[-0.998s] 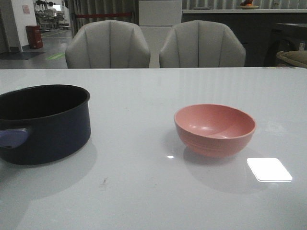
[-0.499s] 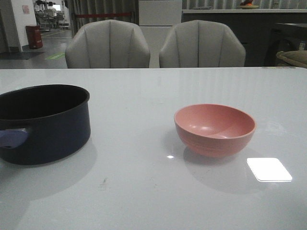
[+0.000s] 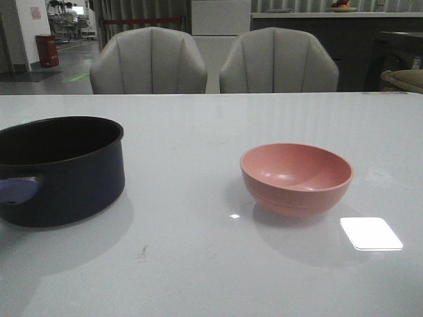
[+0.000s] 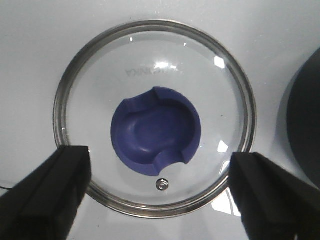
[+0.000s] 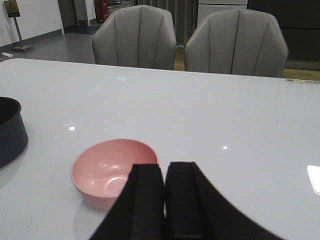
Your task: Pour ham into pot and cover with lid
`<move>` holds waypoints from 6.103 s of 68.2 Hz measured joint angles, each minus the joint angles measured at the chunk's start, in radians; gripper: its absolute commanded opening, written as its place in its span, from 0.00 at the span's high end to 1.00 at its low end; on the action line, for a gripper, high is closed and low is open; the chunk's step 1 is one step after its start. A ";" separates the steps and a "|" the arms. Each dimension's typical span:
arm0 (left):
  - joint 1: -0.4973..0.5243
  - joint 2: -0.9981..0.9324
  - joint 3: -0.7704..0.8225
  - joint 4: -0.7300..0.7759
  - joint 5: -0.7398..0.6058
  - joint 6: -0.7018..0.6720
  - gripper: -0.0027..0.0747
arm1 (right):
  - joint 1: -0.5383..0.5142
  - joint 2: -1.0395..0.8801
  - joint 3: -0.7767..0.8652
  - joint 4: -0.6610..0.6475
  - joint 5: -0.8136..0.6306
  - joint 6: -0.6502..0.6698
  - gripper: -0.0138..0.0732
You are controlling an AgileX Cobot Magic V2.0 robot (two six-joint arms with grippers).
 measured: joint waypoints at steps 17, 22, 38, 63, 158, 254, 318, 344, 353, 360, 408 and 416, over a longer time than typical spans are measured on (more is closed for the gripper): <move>0.000 0.109 -0.032 0.002 0.008 0.000 0.13 | 0.000 0.000 0.000 0.000 0.000 0.000 0.65; 0.000 0.138 -0.034 0.002 0.008 0.000 0.14 | 0.000 0.000 0.000 0.000 0.000 0.000 0.65; 0.000 0.200 -0.050 0.002 0.003 0.000 0.28 | 0.000 0.000 0.000 0.000 0.000 0.000 0.65; 0.000 0.216 -0.056 -0.001 -0.006 0.000 0.60 | 0.000 0.000 0.000 0.000 0.000 0.000 0.65; -0.411 0.046 -0.320 -0.007 0.171 0.053 0.60 | 0.000 0.000 0.000 0.000 0.000 0.000 0.65; -0.473 0.210 -0.380 -0.005 0.190 0.057 0.22 | 0.000 0.000 0.000 0.000 0.000 0.000 0.65; -0.475 0.212 -0.382 0.021 0.185 0.057 0.22 | 0.000 0.000 0.000 0.000 0.000 0.000 0.65; -0.477 0.212 -0.382 0.032 0.189 0.053 0.22 | 0.000 0.000 0.000 0.000 0.000 0.000 0.65; -0.477 0.212 -0.382 0.032 0.191 0.053 0.22 | 0.000 0.000 0.000 0.000 0.000 0.000 0.65; -0.477 0.214 -0.392 0.039 0.209 0.053 0.22 | 0.000 0.000 0.000 0.000 0.000 0.000 0.65; -0.477 0.226 -0.536 0.069 0.349 0.053 0.22 | 0.000 0.000 0.000 0.000 0.000 0.000 0.65; -0.477 0.226 -0.536 0.059 0.349 0.053 0.22 | 0.000 0.000 0.000 0.000 0.000 0.000 0.65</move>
